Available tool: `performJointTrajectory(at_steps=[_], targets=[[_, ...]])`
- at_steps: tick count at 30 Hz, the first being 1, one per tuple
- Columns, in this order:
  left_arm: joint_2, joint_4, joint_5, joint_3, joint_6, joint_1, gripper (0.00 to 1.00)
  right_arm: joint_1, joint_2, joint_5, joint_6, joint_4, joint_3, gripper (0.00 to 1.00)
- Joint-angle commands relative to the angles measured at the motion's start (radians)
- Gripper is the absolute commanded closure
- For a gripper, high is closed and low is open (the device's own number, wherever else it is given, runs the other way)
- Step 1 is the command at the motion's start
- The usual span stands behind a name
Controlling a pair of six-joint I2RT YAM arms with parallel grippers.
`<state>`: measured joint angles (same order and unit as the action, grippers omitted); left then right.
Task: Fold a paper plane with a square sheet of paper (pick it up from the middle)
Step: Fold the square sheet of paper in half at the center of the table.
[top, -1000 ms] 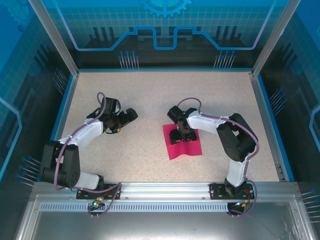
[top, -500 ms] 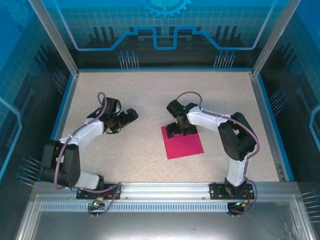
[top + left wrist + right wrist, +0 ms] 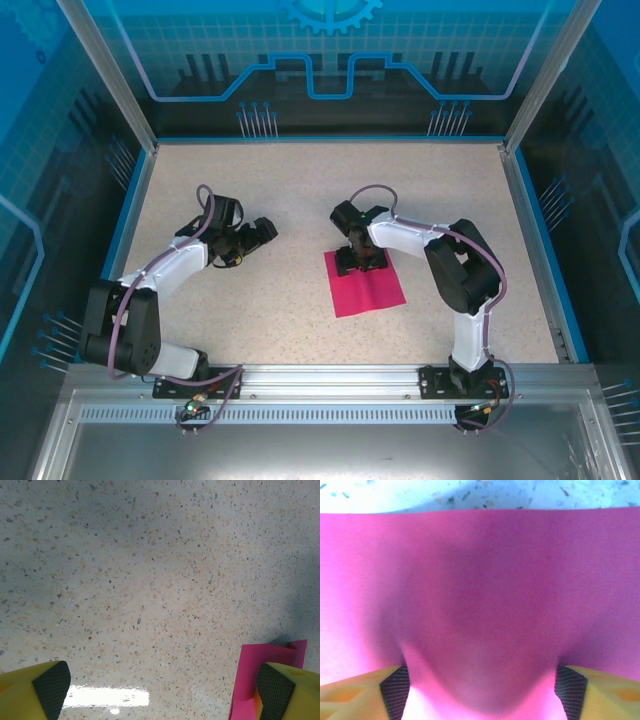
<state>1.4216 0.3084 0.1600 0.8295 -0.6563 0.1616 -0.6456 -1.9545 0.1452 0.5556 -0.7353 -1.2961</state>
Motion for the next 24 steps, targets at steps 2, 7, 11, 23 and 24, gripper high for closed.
performJointTrajectory(at_steps=[2, 7, 11, 23, 24], targets=[[0.007, 0.001, 0.022, 0.022, -0.013, 0.009, 0.01, 0.01, -0.029, -0.062, 0.02, 0.013, 0.036, 0.32], [0.004, -0.001, 0.027, 0.017, -0.017, 0.012, 0.01, 0.014, 0.091, -0.22, 0.061, 0.092, 0.035, 0.53], [0.002, -0.026, 0.045, -0.002, -0.039, 0.015, 0.01, 0.015, 0.163, -0.498, 0.11, 0.287, 0.074, 0.71], [0.007, -0.128, 0.14, -0.034, -0.079, 0.04, 0.01, 0.067, 0.09, -0.615, 0.129, 0.415, 0.115, 0.7], [0.008, -0.14, 0.154, -0.039, -0.085, 0.044, 0.01, 0.066, 0.082, -0.556, 0.098, 0.367, 0.099, 0.66]])
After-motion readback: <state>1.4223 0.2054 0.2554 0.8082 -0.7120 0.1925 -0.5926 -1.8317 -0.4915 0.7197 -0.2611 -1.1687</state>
